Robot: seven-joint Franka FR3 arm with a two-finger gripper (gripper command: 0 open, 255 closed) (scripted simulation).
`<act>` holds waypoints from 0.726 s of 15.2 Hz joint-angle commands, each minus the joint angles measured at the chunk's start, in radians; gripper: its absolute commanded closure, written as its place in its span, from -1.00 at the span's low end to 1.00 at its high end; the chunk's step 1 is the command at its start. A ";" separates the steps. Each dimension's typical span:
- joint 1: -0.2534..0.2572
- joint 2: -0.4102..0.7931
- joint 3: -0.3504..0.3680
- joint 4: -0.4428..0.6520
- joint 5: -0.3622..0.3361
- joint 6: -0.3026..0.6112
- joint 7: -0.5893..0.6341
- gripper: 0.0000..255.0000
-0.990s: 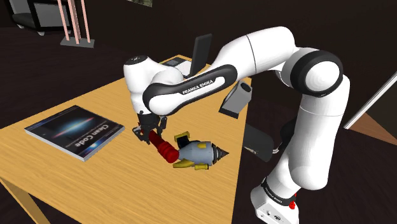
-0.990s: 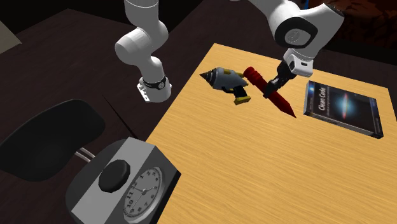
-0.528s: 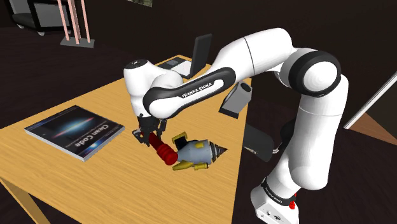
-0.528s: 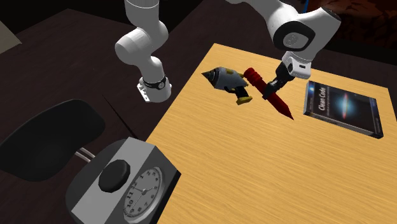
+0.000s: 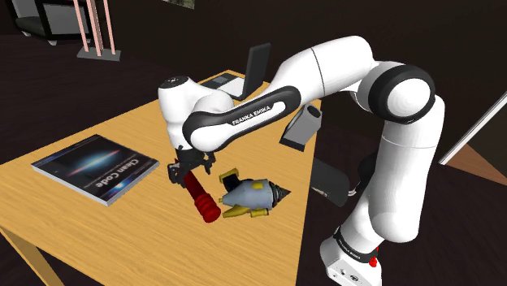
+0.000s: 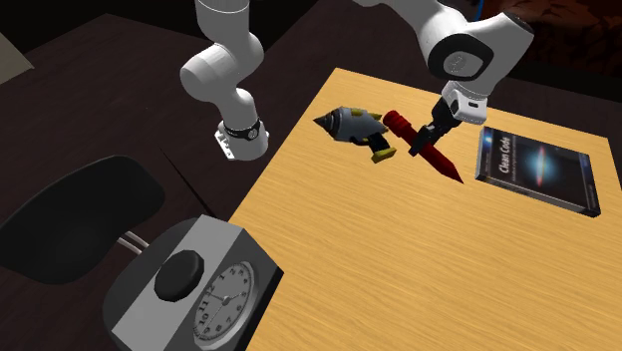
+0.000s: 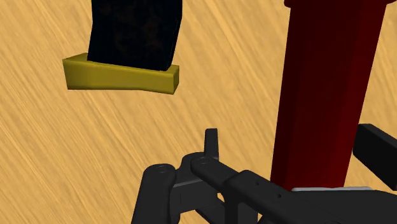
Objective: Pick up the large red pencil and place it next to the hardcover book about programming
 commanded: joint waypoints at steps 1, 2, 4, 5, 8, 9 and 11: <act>0.001 -0.010 0.003 0.022 0.007 -0.030 -0.005 -1.00; 0.003 -0.017 0.006 0.046 0.013 -0.061 -0.009 -1.00; 0.007 -0.027 0.011 0.093 0.021 -0.118 -0.015 -1.00; 0.006 -0.027 0.011 0.093 0.021 -0.118 -0.015 -1.00; 0.006 -0.027 0.011 0.093 0.021 -0.118 -0.015 -1.00; 0.006 -0.027 0.011 0.093 0.021 -0.118 -0.015 -1.00; 0.006 -0.027 0.011 0.093 0.021 -0.118 -0.015 -1.00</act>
